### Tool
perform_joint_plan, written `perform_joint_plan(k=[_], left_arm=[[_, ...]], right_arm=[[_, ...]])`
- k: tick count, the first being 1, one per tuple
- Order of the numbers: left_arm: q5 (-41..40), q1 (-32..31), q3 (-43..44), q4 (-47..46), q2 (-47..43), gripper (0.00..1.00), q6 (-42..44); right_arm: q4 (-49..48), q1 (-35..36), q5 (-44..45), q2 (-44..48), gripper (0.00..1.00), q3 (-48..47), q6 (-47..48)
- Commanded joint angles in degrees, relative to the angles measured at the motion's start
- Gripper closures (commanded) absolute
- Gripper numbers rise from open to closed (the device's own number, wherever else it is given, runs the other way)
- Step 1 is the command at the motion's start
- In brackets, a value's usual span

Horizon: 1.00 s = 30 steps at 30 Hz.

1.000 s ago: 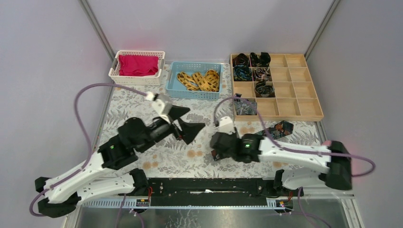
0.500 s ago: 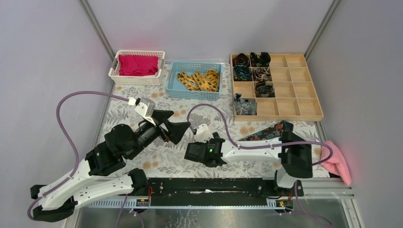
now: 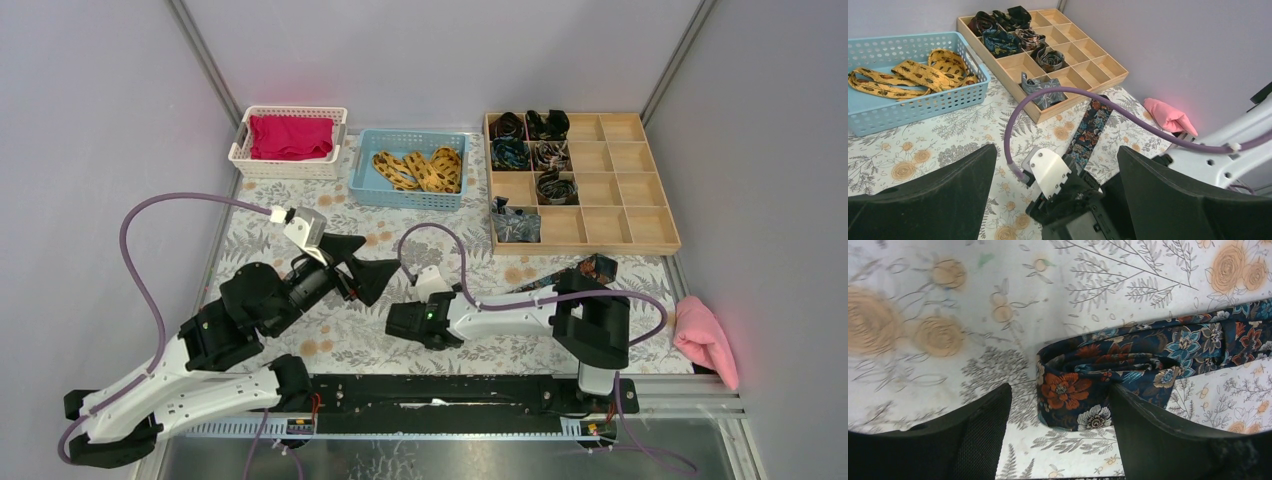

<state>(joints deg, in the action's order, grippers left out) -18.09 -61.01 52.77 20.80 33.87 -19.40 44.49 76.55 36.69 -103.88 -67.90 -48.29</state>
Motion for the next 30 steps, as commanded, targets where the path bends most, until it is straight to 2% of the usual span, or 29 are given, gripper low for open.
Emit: perform_joint_plan(k=[1, 3, 8, 11, 14, 16, 25, 30], left_arm=[[0.7, 0.3, -0.5, 0.0, -1.1, 0.01, -0.2], [0.6, 0.3, -0.4, 0.0, -1.3, 0.01, -0.3], [0.5, 0.3, -0.3, 0.0, -1.2, 0.01, 0.0], [0.3, 0.3, -0.3, -0.3, -0.8, 0.01, 0.1], [0.3, 0.2, -0.3, -0.7, -0.1, 0.01, 0.0], [-0.3, 0.3, -0.5, -0.8, 0.6, 0.01, -0.3], [-0.5, 0.3, -6.9, -7.1, 4.6, 0.02, -2.6], [-2.4, 0.2, -9.0, -8.5, 7.4, 0.02, -2.5]], right_arm=[[-2.2, -3.3, -1.0, 0.1, 0.23, 3.5, -2.5], [-4.2, -4.5, -2.3, 0.7, 0.25, 5.3, -2.1], [-9.8, -7.7, -7.1, 2.3, 0.45, 9.7, -0.5], [-12.4, -8.6, -9.7, 2.0, 0.50, 11.3, -0.2], [-12.7, -9.2, -11.1, 0.2, 0.69, 11.2, -0.1], [-14.1, -9.3, -11.5, 0.3, 0.77, 11.7, 0.0], [-25.1, -10.0, -16.7, 16.2, 0.81, 15.8, 2.5], [-32.1, -12.7, -22.0, 24.5, 0.81, 21.8, 1.2]])
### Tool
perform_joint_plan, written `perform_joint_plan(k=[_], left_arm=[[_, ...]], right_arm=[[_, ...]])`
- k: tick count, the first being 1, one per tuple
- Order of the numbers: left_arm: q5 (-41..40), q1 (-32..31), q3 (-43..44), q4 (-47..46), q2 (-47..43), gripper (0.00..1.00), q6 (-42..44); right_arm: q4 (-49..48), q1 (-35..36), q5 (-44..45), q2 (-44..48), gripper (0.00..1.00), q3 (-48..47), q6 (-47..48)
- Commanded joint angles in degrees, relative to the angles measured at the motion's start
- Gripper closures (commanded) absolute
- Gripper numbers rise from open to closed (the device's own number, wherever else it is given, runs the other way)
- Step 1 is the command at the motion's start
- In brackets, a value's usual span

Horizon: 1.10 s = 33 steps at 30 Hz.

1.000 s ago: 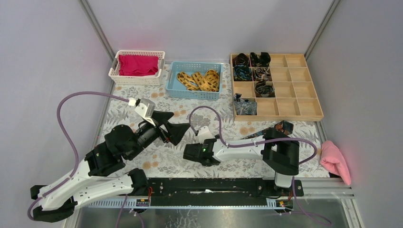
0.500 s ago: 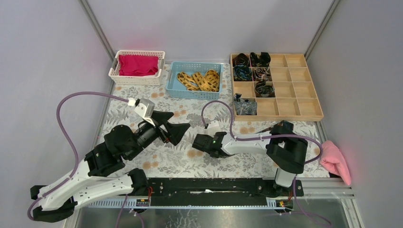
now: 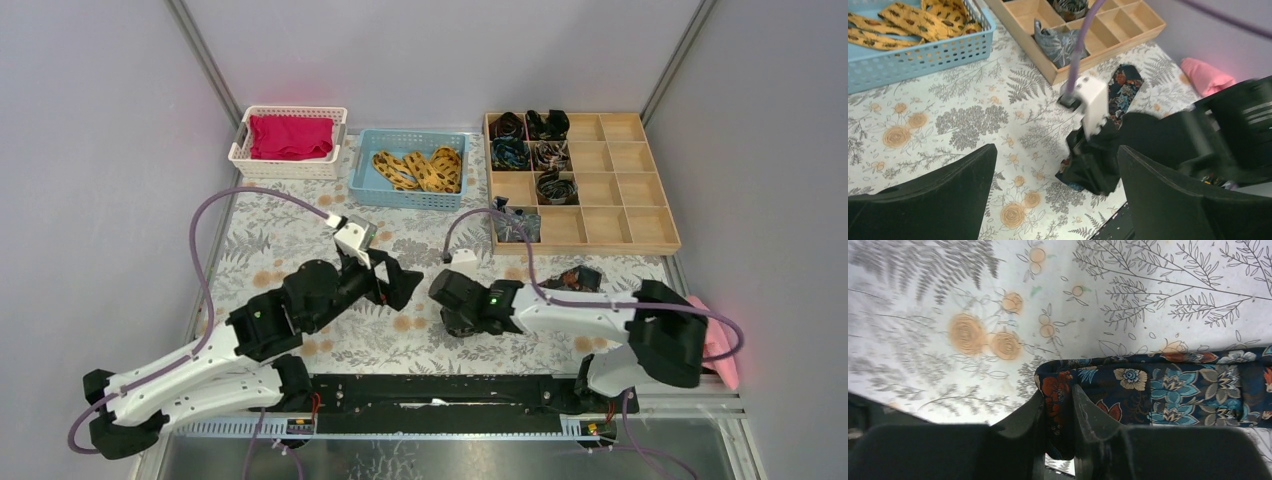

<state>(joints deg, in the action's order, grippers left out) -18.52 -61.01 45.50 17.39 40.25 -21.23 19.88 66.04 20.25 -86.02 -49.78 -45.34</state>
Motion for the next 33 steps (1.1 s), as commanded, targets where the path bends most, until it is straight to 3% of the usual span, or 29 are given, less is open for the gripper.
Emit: perform_joint_plan(k=[1, 11, 18, 22, 28, 33], left_arm=[[-1.4, 0.2, -2.4, -5.5, 1.4, 0.02, -0.9], [8.3, -1.2, -11.6, -13.5, 0.0, 0.01, -1.2], [-0.4, -9.9, -12.5, -17.2, 9.6, 0.01, 1.2], [-6.8, -14.3, -12.6, -21.1, 14.9, 0.01, 3.4], [-11.0, -16.2, -13.5, -24.7, 19.9, 0.01, 4.4], [-11.2, -16.5, -12.7, -28.0, 25.7, 0.01, 7.3]], right_arm=[[-9.1, -2.8, -6.1, 8.5, 0.80, 5.8, -2.6], [-30.4, -14.5, -24.8, 19.6, 0.81, 25.8, -9.5], [-45.4, -20.6, -35.3, 21.8, 0.82, 33.9, -15.2], [-48.5, -21.6, -37.6, 22.3, 0.82, 34.4, -16.2], [-51.5, -23.1, -40.7, 21.6, 0.81, 34.4, -17.2], [-56.4, -24.6, -44.7, 15.6, 0.81, 35.0, -19.1]])
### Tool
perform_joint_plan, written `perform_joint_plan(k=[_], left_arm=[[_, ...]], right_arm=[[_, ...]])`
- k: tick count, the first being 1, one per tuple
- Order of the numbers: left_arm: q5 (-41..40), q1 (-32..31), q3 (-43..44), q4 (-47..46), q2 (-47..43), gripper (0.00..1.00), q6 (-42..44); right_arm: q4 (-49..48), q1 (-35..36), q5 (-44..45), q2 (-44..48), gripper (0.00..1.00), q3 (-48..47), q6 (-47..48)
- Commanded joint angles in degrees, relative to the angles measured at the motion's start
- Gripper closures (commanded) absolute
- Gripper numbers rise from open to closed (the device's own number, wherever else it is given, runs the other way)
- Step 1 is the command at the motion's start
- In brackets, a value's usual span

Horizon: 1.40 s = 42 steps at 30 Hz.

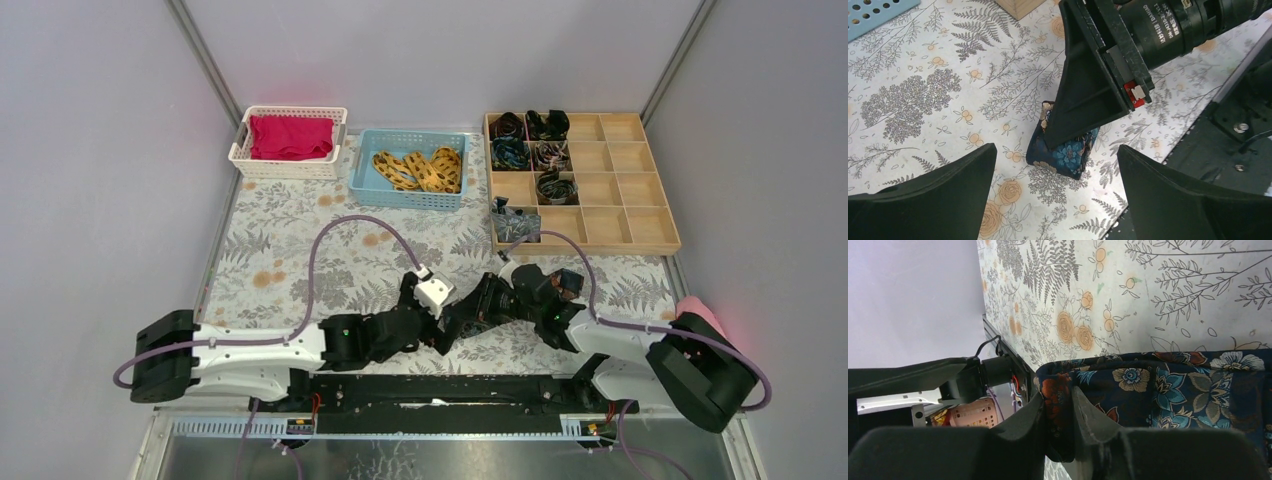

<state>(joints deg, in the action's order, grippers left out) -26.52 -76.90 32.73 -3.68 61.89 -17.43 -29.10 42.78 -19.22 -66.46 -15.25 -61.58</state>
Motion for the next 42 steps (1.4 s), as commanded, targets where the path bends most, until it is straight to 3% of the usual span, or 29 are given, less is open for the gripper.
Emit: perform_joint_plan(k=[1, 7, 13, 25, 39, 42], left_arm=[[-3.2, -0.7, 0.3, -7.4, 6.0, 0.01, 4.1], [-1.9, -1.2, 4.2, -8.1, 17.1, 0.01, 5.3], [-1.9, -1.4, 6.2, -9.1, 21.1, 0.01, 6.1], [2.5, -1.3, 16.6, -6.5, 34.2, 0.01, 11.2], [0.7, 1.9, 18.6, -2.8, 39.6, 0.08, 12.1], [2.4, 4.1, 18.1, -2.3, 39.1, 0.15, 11.8]], right_arm=[[-9.2, -1.7, -6.0, -4.9, 0.82, 1.2, -3.4], [-13.1, -2.8, -8.0, -7.3, 0.82, 2.7, -3.9], [-8.8, -3.6, -8.3, -4.1, 0.82, 2.4, -1.7], [-9.1, -6.7, -10.8, 0.4, 0.82, 7.0, -3.0], [-5.6, -10.9, -13.3, 3.8, 0.82, 8.5, -1.4], [-3.7, -12.0, -14.1, 3.7, 0.82, 8.0, -0.5]])
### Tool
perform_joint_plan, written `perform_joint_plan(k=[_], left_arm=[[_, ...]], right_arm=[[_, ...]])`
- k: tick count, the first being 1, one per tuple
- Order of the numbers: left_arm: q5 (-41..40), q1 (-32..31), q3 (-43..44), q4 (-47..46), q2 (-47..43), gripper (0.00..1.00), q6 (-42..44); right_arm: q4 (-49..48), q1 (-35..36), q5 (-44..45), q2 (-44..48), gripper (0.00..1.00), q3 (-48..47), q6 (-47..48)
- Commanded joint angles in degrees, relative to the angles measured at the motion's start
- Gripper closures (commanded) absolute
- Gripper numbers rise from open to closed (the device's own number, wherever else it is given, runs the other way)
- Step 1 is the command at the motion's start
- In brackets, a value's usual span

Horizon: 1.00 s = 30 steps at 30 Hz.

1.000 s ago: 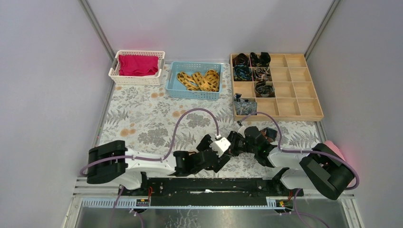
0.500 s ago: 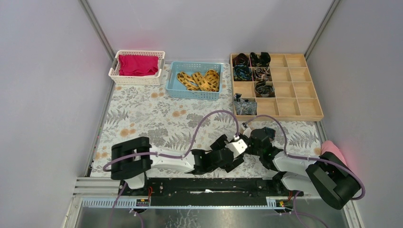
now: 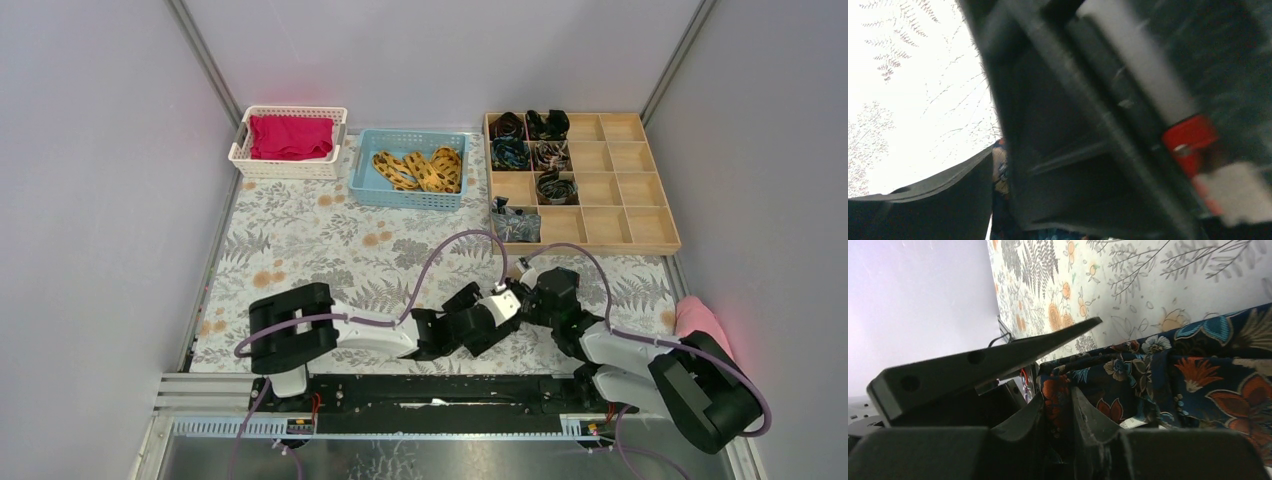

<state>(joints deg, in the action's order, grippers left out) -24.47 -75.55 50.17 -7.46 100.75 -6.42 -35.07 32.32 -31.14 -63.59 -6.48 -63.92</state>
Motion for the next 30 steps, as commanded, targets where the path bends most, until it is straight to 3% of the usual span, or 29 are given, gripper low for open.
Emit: perform_joint_plan(k=[1, 2, 5, 11, 16, 19, 24, 30], left_arm=[[0.7, 3.4, 0.3, 1.6, 0.1, 0.18, 0.7], [1.0, 3.9, -0.1, 1.8, -0.3, 0.26, 0.4], [2.8, 5.1, -0.8, 2.3, -0.9, 0.39, 0.2], [4.9, 5.3, -0.5, 3.2, -0.2, 0.43, -0.8], [8.0, 5.3, 1.6, 4.6, 2.3, 0.40, -0.7], [10.6, 5.3, 3.9, 6.8, 4.6, 0.29, -0.7], [12.2, 6.1, 7.0, 9.2, 7.5, 0.18, -1.4], [15.9, 7.2, 6.6, 8.3, 7.9, 0.16, -1.8]], right_arm=[[2.4, -1.7, -2.1, 0.8, 0.82, -0.7, 1.9], [2.6, -2.0, -2.0, 0.7, 0.82, -0.6, 2.2], [3.8, -2.7, -2.1, 0.3, 0.81, -0.5, 3.0], [14.2, -2.7, 1.5, 1.4, 0.79, -3.0, 8.4], [25.9, -2.7, 7.5, 2.7, 0.75, -7.5, 15.5], [31.1, -2.7, 10.0, 1.4, 0.73, -10.6, 19.2], [32.5, -2.8, 9.7, -4.0, 0.72, -13.7, 22.5], [34.2, -2.8, 13.6, -6.2, 0.66, -14.0, 24.0]])
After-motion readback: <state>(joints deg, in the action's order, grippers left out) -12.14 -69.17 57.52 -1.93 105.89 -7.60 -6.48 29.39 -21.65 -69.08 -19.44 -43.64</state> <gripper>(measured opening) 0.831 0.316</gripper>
